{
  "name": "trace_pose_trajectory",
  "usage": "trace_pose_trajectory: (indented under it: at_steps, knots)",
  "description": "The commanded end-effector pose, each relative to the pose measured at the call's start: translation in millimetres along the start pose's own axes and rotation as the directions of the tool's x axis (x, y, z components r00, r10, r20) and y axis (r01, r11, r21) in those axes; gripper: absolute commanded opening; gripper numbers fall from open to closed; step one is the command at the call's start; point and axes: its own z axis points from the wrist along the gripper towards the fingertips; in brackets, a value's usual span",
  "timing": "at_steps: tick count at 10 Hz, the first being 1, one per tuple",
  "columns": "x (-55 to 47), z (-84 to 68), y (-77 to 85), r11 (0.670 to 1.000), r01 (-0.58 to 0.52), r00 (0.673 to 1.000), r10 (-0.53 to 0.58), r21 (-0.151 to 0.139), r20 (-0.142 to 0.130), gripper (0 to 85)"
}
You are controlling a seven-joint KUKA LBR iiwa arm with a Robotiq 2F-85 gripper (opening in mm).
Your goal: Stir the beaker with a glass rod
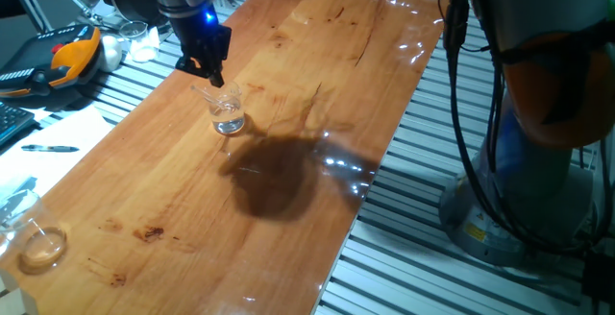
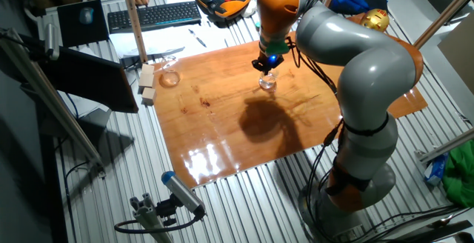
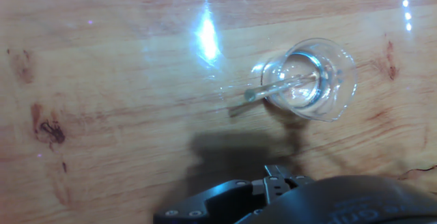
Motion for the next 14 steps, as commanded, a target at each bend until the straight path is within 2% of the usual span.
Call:
trace_pose_trajectory:
  at_steps: [1,2,3,4,6,7,9,12,13,14]
  knots:
    - [0.2,0.2,0.4,1.000,-0.001,1.000,0.001,0.025,0.004,0.0]
    - [0.2,0.2,0.4,0.999,0.028,1.000,-0.028,0.021,-0.007,0.0]
    - [0.2,0.2,0.4,0.998,0.069,0.997,-0.069,0.001,-0.019,0.0]
    - [0.2,0.2,0.4,0.994,0.095,0.996,-0.094,0.048,-0.005,0.0]
    - [0.2,0.2,0.4,0.986,0.140,0.990,-0.141,0.088,0.003,0.0]
    - [0.2,0.2,0.4,0.983,0.158,0.987,-0.159,0.089,0.003,0.0]
    - [0.2,0.2,0.4,0.981,0.156,0.987,-0.160,0.119,0.024,0.0]
    - [0.3,-0.6,-0.9,0.984,0.093,0.995,-0.095,0.149,0.003,0.0]
    - [0.1,-0.3,-1.0,0.988,0.060,0.998,-0.061,0.143,0.001,0.0]
    - [-2.3,-0.9,1.5,0.986,0.030,0.999,-0.031,0.163,0.007,0.0]
